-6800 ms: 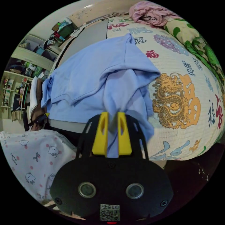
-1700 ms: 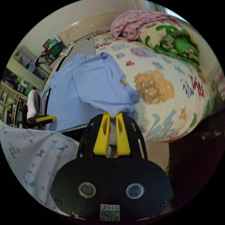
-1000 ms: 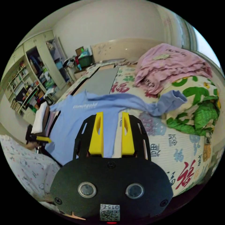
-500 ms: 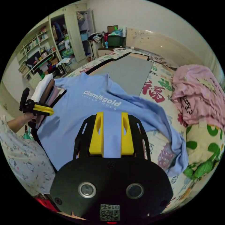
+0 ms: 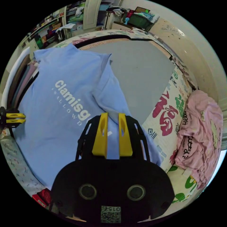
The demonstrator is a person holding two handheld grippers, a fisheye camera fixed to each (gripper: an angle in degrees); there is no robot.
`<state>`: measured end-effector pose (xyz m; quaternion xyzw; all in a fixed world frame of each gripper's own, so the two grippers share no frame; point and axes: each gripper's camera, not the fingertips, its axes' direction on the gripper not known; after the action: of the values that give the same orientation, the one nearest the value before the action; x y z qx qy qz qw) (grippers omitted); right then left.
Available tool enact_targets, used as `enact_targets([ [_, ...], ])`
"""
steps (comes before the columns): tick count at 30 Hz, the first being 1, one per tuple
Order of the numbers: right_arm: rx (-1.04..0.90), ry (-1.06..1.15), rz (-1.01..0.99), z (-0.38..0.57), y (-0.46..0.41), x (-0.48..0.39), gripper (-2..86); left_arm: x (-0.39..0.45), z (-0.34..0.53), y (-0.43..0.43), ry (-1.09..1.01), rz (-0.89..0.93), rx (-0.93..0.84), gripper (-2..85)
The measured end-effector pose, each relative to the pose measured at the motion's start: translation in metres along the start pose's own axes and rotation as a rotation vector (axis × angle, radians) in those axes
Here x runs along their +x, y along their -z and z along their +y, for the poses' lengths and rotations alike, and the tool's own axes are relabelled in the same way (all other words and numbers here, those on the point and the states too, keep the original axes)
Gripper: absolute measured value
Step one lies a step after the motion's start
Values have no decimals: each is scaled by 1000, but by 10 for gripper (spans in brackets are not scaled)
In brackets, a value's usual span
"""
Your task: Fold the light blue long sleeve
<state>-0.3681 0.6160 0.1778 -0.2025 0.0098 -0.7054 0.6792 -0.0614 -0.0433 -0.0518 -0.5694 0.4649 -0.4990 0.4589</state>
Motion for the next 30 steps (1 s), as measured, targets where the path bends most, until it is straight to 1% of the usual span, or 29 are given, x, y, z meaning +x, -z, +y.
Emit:
enact_targets([
  [1,20,-38,15,-5,-1,16,7,-1,2,0,7,4,3,21],
  [3,54,-168,61,-13,1,50,0,-4,14,0,23,22,25,18],
  [5,67,-412,154,-20,5,103,0,-6,22,-1,33,36,41,15],
  [6,74,-463,135,-21,8,116,1,-8,26,-2,34,43,46,14],
  [8,101,-652,67,-16,20,159,15,-9,31,-3,29,50,45,13],
  [10,143,-699,23,-8,36,175,54,-12,35,-4,40,60,45,13],
  [13,237,-634,-81,21,71,173,73,-17,45,-5,77,79,43,13],
  [15,282,-572,-161,53,94,161,81,-19,56,-1,99,84,7,16],
  [17,318,-515,-261,113,122,140,84,-20,73,9,111,78,-1,22],
  [18,316,-516,-280,130,127,135,85,-20,89,20,124,71,13,28],
  [19,306,-538,-310,167,137,125,86,-20,98,25,132,69,19,33],
  [20,289,-579,-332,207,144,115,89,-21,117,35,150,62,23,43],
  [21,279,-604,-341,227,147,110,90,-21,138,42,177,50,12,51],
  [23,209,-754,-360,306,157,95,99,-21,169,47,215,43,-25,60],
  [24,187,-790,-361,324,159,91,103,-20,190,49,232,50,-49,66],
  [26,98,-937,-327,388,170,77,119,-16,222,48,257,50,-82,74],
  [29,73,-1058,-357,443,183,64,127,-13,263,39,305,35,-134,83],
  [30,67,-1072,-359,449,185,63,128,-16,273,34,328,62,-134,84],
])
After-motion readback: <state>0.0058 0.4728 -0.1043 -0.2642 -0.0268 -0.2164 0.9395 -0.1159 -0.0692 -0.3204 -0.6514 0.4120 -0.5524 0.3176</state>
